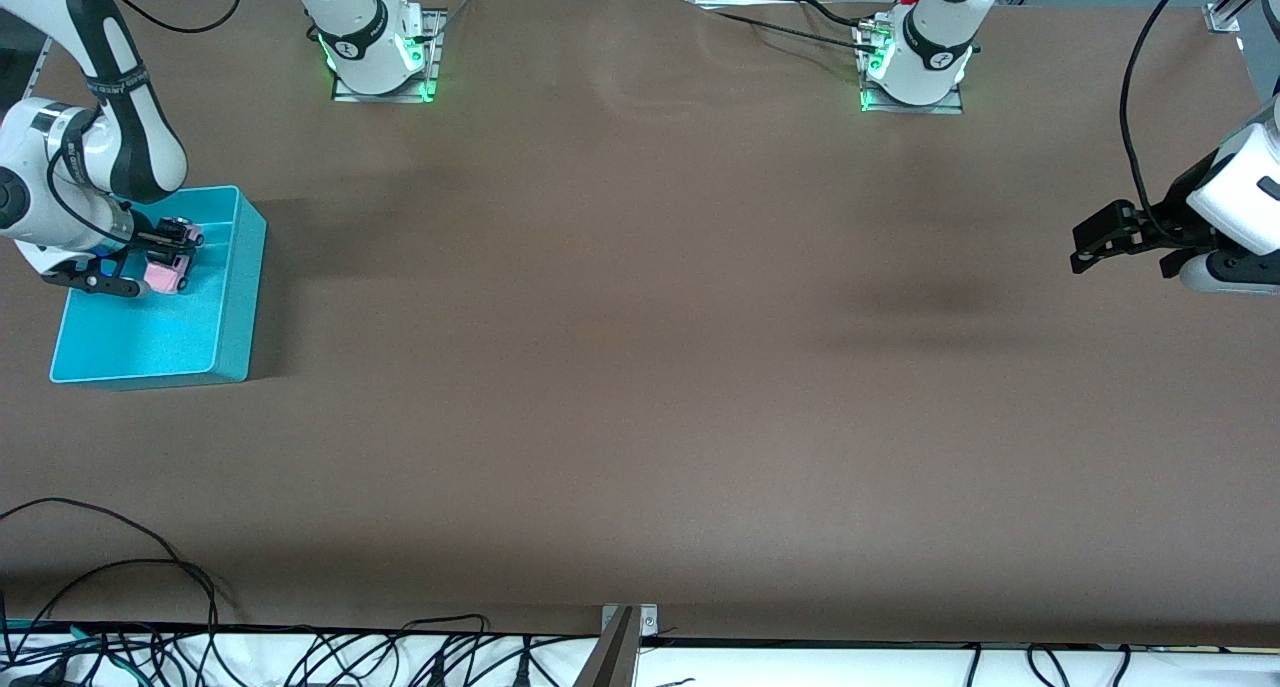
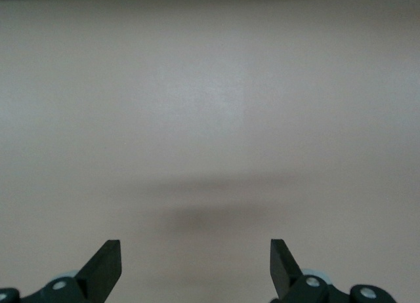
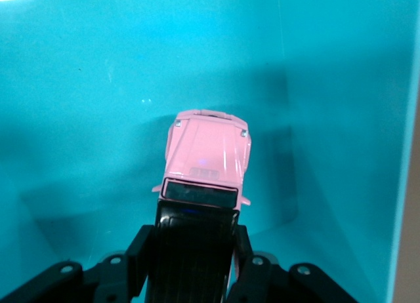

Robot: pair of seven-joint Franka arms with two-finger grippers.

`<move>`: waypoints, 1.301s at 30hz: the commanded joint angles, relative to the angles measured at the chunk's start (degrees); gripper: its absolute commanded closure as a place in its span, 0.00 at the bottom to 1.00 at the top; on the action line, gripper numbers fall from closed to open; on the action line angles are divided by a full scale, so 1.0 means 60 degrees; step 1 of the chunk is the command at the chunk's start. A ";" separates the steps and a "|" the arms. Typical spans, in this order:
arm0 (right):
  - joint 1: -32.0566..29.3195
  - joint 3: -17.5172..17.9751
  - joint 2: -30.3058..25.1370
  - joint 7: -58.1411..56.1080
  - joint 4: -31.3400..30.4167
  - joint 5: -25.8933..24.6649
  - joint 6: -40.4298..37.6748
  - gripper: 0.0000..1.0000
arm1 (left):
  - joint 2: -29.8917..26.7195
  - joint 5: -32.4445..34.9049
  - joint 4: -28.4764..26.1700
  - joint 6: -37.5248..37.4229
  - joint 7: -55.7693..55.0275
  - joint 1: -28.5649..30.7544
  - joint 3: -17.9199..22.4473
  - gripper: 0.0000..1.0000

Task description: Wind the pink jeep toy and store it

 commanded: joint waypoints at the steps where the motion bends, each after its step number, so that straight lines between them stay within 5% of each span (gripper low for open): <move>1: -0.0169 0.0076 0.0355 0.0024 0.0289 -0.0107 -0.0015 1.00 | 0.0135 0.0055 0.0294 -0.0041 0.0176 -0.0077 0.0082 0.00; 7: -0.0272 0.0091 0.0428 0.0010 0.0260 -0.0107 0.0175 0.73 | 0.0135 0.0055 0.0294 -0.0041 0.0176 -0.0077 0.0082 0.00; 10: -0.0286 0.0105 0.0443 0.0024 0.0245 -0.0092 0.0190 0.67 | 0.0135 0.0055 0.0294 -0.0041 0.0176 -0.0077 0.0082 0.00; 17: -0.0286 0.0251 0.0546 0.0974 0.0040 -0.0092 0.0775 0.16 | 0.0135 0.0055 0.0294 -0.0041 0.0176 -0.0077 0.0082 0.00; 22: -0.0550 0.0676 0.0546 0.1167 0.0040 -0.0092 0.0776 0.00 | 0.0135 0.0055 0.0294 -0.0041 0.0176 -0.0077 0.0082 0.00; 39: -0.0682 0.1263 -0.0728 0.1182 0.0099 -0.0107 0.0791 0.00 | 0.0135 0.0055 0.0294 -0.0041 0.0176 -0.0077 0.0082 0.00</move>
